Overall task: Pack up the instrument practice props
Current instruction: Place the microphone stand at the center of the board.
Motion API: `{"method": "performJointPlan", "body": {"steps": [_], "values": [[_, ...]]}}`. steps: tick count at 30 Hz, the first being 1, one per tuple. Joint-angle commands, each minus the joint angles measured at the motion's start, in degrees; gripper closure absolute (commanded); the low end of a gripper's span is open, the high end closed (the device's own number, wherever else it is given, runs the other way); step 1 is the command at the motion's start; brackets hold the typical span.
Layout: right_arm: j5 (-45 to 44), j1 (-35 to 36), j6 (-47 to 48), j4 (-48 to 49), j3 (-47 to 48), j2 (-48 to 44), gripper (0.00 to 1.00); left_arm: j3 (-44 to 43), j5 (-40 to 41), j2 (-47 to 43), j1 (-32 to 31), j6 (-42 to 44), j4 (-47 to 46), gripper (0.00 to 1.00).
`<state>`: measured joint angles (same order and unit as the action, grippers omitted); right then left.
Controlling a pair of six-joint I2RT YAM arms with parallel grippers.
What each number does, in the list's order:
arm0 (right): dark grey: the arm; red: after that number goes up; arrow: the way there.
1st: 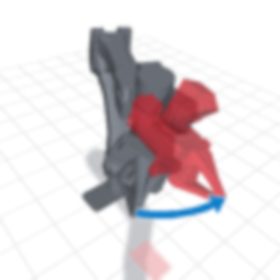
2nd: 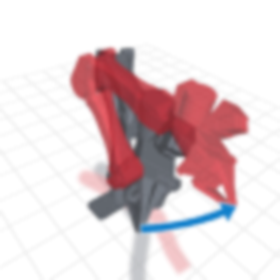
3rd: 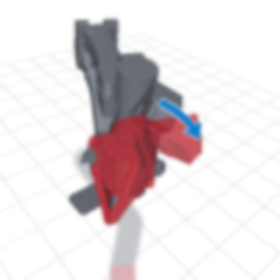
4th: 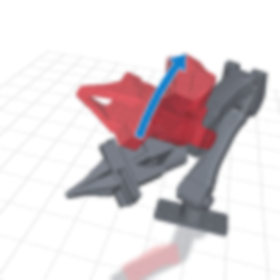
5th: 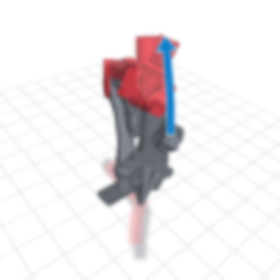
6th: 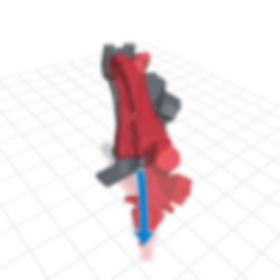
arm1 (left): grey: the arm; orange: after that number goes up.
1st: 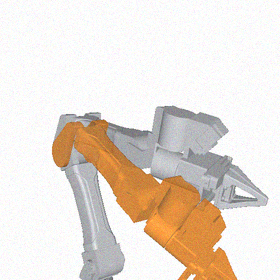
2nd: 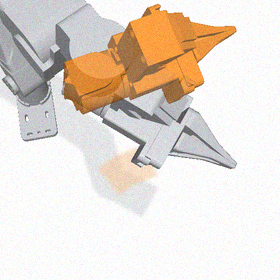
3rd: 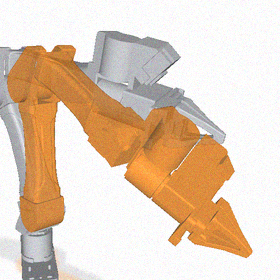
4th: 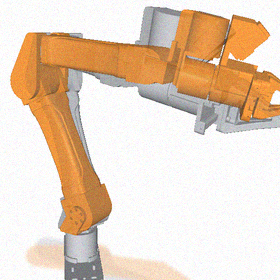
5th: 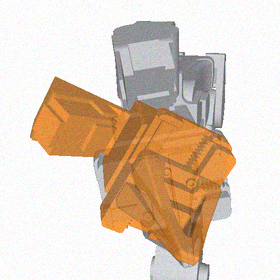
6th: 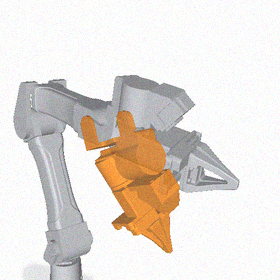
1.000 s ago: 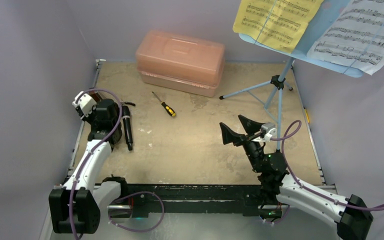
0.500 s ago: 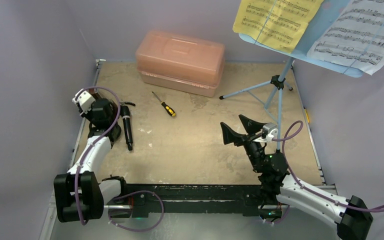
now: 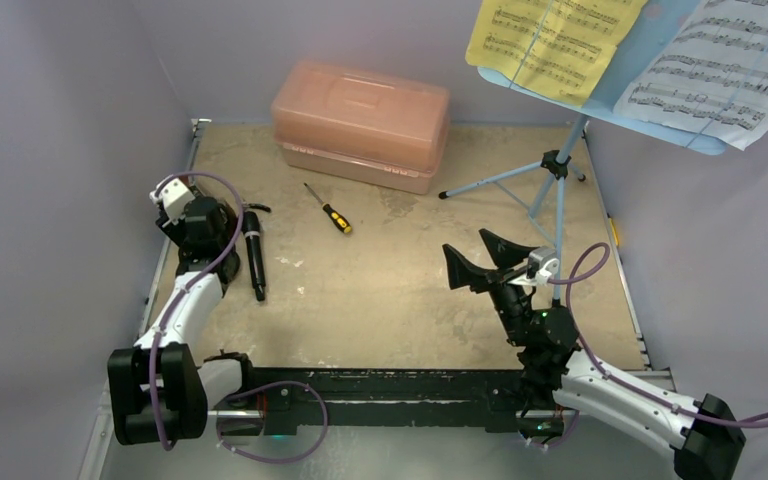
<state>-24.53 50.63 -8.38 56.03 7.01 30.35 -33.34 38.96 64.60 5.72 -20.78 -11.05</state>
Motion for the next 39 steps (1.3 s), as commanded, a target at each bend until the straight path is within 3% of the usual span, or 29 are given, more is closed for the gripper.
{"method": "performJointPlan", "body": {"steps": [1, 12, 16, 20, 30, 35, 39], "values": [[-0.85, 0.13, -0.45, 1.79, -0.32, -0.64, 0.02, -3.87, -0.21, -2.18, 0.27, -0.68, 3.12, 0.47], [-1.31, 0.14, -0.49, 1.75, -0.88, -1.84, 0.02, -5.32, -1.93, -7.05, -1.59, -0.93, 7.77, 0.31], [-1.81, 0.17, -0.29, 1.78, -1.08, -2.39, 0.02, -6.99, 1.02, -8.04, -5.18, -0.27, 10.71, 0.27], [-1.65, 0.17, 0.16, 0.77, -0.02, -2.16, 0.02, -8.79, 7.30, -9.71, -12.73, 1.48, 14.95, 0.24], [-1.45, 0.17, -2.07, -17.29, 8.40, -5.15, 0.02, -11.97, 5.83, -15.81, -14.85, 3.79, 22.70, 0.19], [-3.97, 0.14, -6.39, -29.30, 13.92, -5.56, 0.02, -12.59, -0.46, -18.97, -14.77, 5.02, 27.85, 0.16], [-6.64, 0.17, -11.10, -38.53, 18.66, -3.70, 0.02, -12.36, -10.54, -21.77, -14.77, 6.42, 31.01, 0.16]]}}
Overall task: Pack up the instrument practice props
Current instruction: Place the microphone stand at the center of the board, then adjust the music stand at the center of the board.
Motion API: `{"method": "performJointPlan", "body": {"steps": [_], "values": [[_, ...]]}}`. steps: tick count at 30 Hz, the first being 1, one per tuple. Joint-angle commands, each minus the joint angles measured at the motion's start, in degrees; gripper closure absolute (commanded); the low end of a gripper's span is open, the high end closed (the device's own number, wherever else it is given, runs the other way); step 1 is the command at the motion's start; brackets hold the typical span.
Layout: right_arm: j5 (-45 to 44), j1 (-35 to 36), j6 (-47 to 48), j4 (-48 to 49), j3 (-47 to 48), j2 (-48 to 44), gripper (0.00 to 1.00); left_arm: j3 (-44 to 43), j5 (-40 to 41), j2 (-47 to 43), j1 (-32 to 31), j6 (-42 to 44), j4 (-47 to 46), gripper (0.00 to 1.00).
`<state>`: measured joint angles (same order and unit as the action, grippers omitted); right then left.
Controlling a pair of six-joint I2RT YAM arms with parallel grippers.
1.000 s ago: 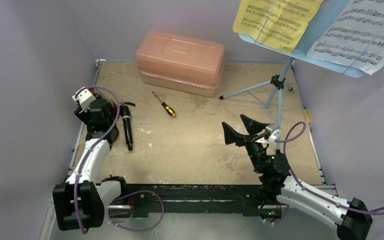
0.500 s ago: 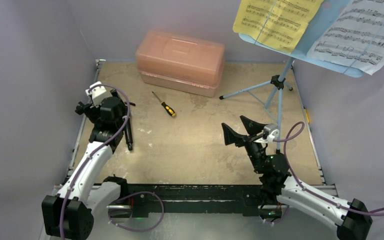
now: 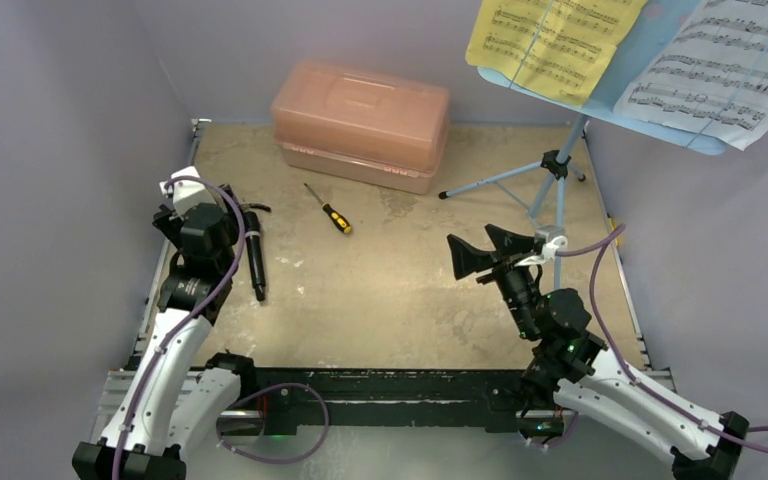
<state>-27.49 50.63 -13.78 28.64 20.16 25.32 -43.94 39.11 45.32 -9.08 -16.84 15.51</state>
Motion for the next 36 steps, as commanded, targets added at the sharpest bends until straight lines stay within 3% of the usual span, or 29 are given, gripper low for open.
{"method": "performJointPlan", "body": {"steps": [1, 9, 15, 24, 29, 33, 36], "values": [[-4.03, 0.17, -6.49, -12.55, 6.62, 1.86, 0.02, -1.31, -13.76, -3.21, 0.02, 3.26, 4.62, 0.16], [-9.43, 0.17, -16.97, -27.25, 16.33, 7.27, 0.02, -0.11, -31.38, -6.18, -0.08, 4.14, 3.73, 0.10], [-13.41, 0.17, -21.61, -36.42, 21.48, 8.40, 0.02, 0.54, -34.53, -9.83, -5.28, 5.47, 4.33, 0.07], [-29.14, 0.17, -12.45, -31.40, 21.18, 6.86, 0.02, 1.18, -33.12, -12.76, -8.90, 5.45, 4.88, 0.05], [-38.69, -0.06, -4.51, -28.86, 23.08, 12.42, 0.02, 1.00, -32.94, -12.75, -9.79, 5.54, 5.21, 0.05], [-39.62, -1.88, 2.94, -19.23, 22.07, 17.87, 0.03, 0.80, -33.07, -12.69, -10.80, 5.66, 5.48, 0.05], [-32.73, -7.75, 7.94, -9.97, 20.32, 20.40, 0.02, 0.83, -32.64, -12.22, -11.34, 5.64, 5.67, 0.05]]}}
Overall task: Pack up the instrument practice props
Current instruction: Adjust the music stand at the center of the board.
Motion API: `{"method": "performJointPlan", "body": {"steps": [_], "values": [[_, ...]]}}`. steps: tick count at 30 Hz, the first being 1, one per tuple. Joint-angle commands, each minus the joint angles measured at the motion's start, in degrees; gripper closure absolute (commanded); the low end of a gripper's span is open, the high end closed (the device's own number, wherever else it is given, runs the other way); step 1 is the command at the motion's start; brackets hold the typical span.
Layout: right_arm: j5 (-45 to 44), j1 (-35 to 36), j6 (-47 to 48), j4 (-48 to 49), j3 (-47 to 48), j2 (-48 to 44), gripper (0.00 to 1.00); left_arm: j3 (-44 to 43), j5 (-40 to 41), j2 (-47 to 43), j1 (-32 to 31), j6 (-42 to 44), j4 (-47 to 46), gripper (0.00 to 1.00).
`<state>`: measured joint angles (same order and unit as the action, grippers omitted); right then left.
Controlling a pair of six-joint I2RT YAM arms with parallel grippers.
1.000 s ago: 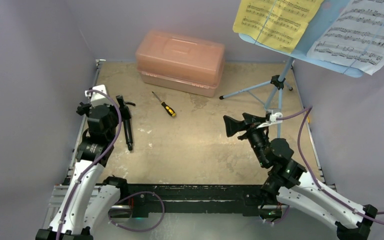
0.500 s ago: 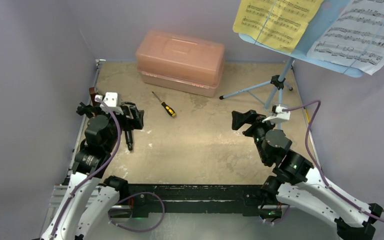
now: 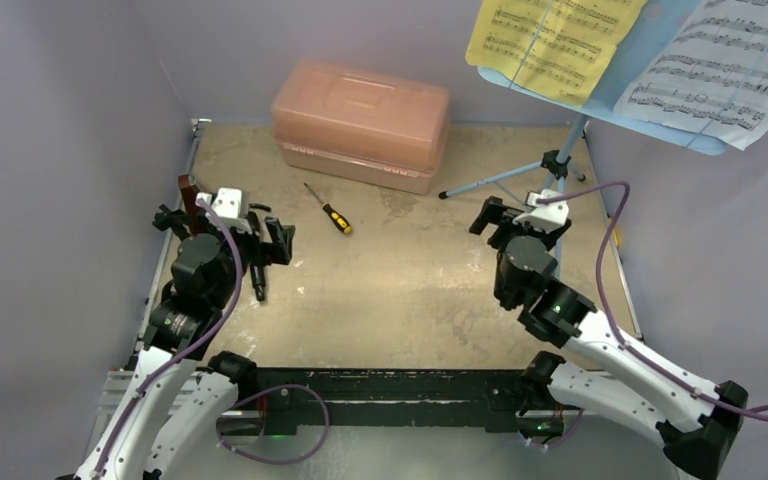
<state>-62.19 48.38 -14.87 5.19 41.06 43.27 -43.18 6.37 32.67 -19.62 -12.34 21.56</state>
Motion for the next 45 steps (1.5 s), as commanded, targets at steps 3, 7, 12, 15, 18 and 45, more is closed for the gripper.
{"method": "performJointPlan", "body": {"steps": [3, 7, 12, 15, 18, 45], "values": [[8.37, -14.02, 7.81, 18.21, -1.65, 4.78, 0.03, -0.13, -0.08, 0.75, -1.64, 1.12, -0.10, 0.05], [9.60, -17.40, 14.35, 33.01, -5.02, 7.44, 0.02, -0.22, -0.09, 1.29, -2.99, 1.11, -0.03, 0.05], [13.40, -24.40, 16.17, 41.14, -5.67, 13.37, 0.02, -0.37, -0.02, 2.30, -4.32, 1.16, 0.23, 0.05], [14.77, -27.86, 17.54, 47.72, -6.28, 17.12, 0.03, -0.41, -0.16, 2.89, -4.53, 1.14, 0.40, 0.05], [16.97, -31.36, 17.56, 51.51, -5.26, 21.17, 0.04, -0.56, 0.20, 3.82, -4.55, 1.25, 0.65, 0.05], [24.51, -38.79, 27.63, 68.29, -3.86, 36.00, 0.67, -1.56, 4.14, 11.96, -4.60, 1.69, 1.91, 0.07]]}}
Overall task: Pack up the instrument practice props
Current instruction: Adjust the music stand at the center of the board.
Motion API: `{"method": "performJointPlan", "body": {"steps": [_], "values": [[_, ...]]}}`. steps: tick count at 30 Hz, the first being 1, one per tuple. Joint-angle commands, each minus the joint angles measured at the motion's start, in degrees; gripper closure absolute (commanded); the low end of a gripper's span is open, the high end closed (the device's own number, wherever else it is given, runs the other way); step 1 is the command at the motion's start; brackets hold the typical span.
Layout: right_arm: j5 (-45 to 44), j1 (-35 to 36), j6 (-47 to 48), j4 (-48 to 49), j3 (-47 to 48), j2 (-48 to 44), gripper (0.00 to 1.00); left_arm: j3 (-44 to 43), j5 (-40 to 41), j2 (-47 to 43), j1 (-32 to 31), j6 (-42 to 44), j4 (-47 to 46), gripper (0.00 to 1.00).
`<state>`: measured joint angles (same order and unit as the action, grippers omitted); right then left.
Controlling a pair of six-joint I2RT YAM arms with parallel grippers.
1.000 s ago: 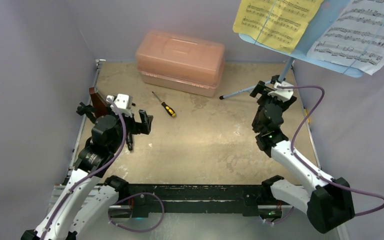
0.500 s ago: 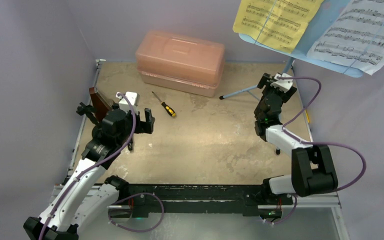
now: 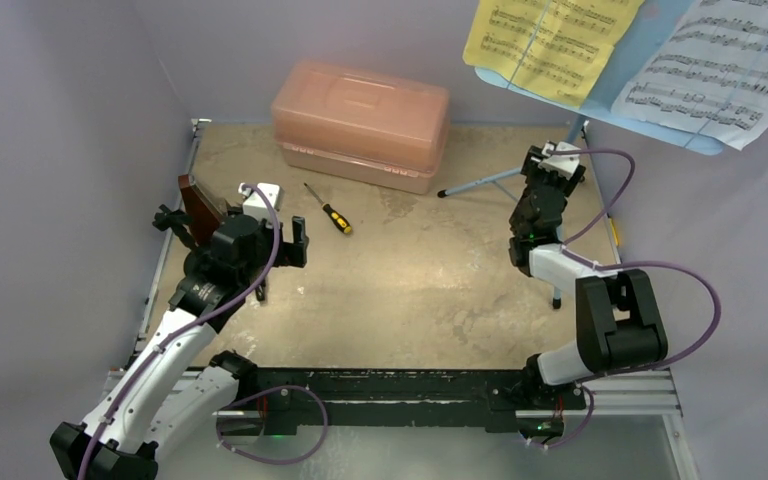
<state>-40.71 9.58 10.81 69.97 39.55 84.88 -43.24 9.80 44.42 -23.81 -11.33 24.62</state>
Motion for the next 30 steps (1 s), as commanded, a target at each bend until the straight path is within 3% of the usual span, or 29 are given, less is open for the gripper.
{"method": "performJointPlan", "body": {"steps": [1, 5, 8, 19, 30], "values": [[3.90, 0.00, 1.67, 2.21, -3.11, -6.92, 0.70, -1.49, 0.59, 0.32, -0.40, 0.59, -1.16, 0.07], [7.76, 0.00, 0.40, -3.14, -6.22, -12.65, 0.83, -1.60, 0.63, 0.40, -0.56, 0.61, -1.15, 0.07], [13.50, 0.00, -0.14, -5.97, -9.48, -17.37, 0.87, -1.60, 0.53, 0.48, -0.55, 0.54, -1.15, 0.07], [38.20, 0.16, -4.37, -16.92, -12.53, -26.43, 0.92, -0.39, -0.58, -2.42, -0.44, 0.89, -4.23, 0.07], [53.70, 1.91, -6.46, -15.29, -10.49, -23.90, 0.92, -4.16, -10.74, -3.20, -0.45, -0.61, -8.72, 0.07]]}}
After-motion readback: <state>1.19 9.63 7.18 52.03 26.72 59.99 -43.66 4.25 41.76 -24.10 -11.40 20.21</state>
